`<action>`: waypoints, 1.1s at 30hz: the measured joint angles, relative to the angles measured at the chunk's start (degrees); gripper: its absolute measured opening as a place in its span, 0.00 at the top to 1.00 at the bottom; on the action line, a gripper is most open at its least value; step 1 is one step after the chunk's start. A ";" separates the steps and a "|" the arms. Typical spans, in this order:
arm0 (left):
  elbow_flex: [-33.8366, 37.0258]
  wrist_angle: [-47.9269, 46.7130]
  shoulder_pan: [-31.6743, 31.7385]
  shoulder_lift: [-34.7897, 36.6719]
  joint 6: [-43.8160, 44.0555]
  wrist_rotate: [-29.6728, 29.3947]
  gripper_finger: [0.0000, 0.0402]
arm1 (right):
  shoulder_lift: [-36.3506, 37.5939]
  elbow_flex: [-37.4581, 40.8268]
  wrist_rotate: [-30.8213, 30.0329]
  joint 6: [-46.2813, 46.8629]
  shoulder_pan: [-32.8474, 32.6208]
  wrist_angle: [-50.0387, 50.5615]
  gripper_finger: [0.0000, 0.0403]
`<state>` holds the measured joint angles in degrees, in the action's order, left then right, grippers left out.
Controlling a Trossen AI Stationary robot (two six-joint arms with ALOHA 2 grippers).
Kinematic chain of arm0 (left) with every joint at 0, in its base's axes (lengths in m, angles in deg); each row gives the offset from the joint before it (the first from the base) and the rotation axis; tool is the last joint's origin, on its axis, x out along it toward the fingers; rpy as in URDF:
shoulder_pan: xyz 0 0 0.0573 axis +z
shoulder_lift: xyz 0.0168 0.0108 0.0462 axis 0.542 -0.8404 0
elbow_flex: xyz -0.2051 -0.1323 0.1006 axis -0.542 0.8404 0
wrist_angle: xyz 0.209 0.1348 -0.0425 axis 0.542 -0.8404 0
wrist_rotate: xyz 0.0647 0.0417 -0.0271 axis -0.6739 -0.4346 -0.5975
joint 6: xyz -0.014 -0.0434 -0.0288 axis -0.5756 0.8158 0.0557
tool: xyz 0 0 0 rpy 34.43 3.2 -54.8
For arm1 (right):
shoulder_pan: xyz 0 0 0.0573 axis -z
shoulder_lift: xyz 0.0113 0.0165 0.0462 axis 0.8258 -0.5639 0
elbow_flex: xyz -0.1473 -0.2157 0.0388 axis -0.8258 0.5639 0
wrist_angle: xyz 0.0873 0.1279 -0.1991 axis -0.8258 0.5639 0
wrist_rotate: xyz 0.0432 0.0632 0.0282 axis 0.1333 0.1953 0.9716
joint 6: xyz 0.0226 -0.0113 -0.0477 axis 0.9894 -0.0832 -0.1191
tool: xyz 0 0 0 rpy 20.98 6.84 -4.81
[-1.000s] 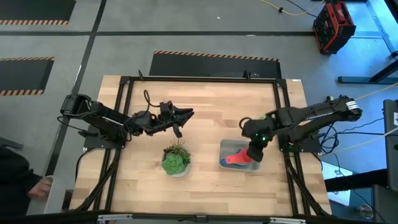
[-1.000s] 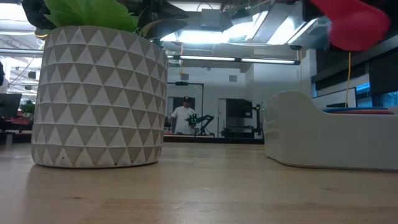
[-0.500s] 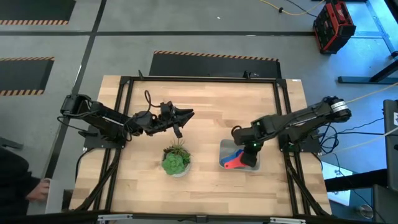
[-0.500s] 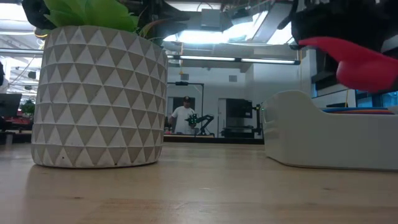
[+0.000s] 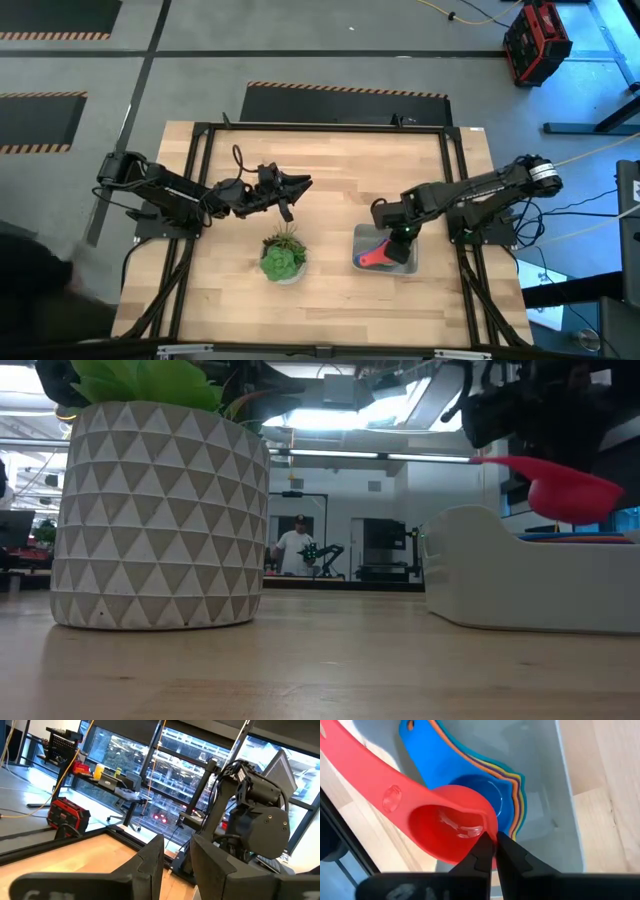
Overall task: Nest measuring cups in basket
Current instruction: Stack the red measuring cup on top of the blue measuring cup in the grey bin
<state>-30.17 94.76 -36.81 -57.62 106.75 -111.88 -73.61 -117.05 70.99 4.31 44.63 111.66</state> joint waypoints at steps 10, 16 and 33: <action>0.00 0.01 0.00 0.00 0.26 0.00 0.78 | -0.49 -0.02 -0.89 -0.34 0.81 0.24 0.96; -0.01 0.02 0.00 0.00 0.28 0.00 0.78 | -0.50 -0.02 -1.10 -0.36 0.83 0.19 0.94; -0.01 0.02 0.00 0.00 0.33 0.00 0.78 | -0.50 -0.02 -4.11 -1.55 0.83 0.12 0.77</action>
<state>-30.17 94.79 -36.81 -57.62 107.07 -111.88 -74.11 -117.07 66.88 2.76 45.46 111.78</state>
